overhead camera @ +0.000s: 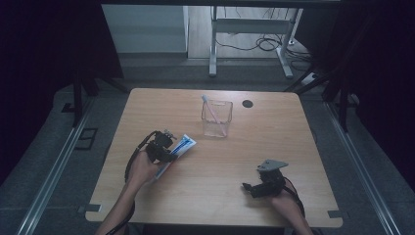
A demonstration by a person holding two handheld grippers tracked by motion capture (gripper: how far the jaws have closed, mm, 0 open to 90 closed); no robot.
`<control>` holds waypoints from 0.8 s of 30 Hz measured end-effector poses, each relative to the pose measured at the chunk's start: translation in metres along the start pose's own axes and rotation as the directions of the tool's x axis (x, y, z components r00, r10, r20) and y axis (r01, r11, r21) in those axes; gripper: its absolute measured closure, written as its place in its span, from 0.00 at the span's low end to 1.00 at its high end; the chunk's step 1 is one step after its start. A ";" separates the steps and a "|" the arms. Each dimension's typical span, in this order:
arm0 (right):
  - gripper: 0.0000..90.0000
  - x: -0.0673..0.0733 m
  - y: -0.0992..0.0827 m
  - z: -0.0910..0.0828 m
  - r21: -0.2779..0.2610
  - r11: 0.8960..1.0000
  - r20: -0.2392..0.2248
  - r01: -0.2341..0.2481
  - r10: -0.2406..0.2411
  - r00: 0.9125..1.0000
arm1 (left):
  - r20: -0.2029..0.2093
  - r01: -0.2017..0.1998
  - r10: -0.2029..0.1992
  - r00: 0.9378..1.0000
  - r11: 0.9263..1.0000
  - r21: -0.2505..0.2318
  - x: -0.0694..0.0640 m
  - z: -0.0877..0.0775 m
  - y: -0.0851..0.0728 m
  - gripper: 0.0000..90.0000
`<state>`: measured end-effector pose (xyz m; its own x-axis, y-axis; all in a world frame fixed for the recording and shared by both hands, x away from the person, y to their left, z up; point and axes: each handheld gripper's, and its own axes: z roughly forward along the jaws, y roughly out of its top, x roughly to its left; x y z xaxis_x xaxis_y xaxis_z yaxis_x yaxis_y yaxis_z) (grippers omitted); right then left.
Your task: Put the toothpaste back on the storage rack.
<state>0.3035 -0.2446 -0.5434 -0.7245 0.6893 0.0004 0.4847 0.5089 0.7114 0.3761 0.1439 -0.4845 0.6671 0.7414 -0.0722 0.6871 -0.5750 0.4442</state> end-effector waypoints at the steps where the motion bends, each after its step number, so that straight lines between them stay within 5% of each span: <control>1: 0.07 0.000 0.000 0.000 0.000 1.000 0.000 0.000 0.000 1.000 | 0.000 -0.003 0.003 1.000 1.000 -0.012 -0.001 -0.002 0.001 0.82; 15: 0.06 0.000 0.000 0.000 0.001 1.000 -0.001 0.000 0.000 1.000 | 0.003 -0.039 0.040 0.999 0.990 -0.137 -0.007 -0.022 0.014 0.82; 24: 0.06 0.000 0.000 0.000 0.000 1.000 -0.001 0.001 -0.001 1.000 | 0.004 -0.046 0.048 0.999 0.975 -0.215 -0.010 -0.037 0.024 0.82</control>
<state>0.3036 -0.2446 -0.5434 -0.7254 0.6883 0.0003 0.4842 0.5099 0.7111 0.3751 0.1351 -0.4401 0.7003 0.7117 -0.0547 0.5778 -0.5202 0.6289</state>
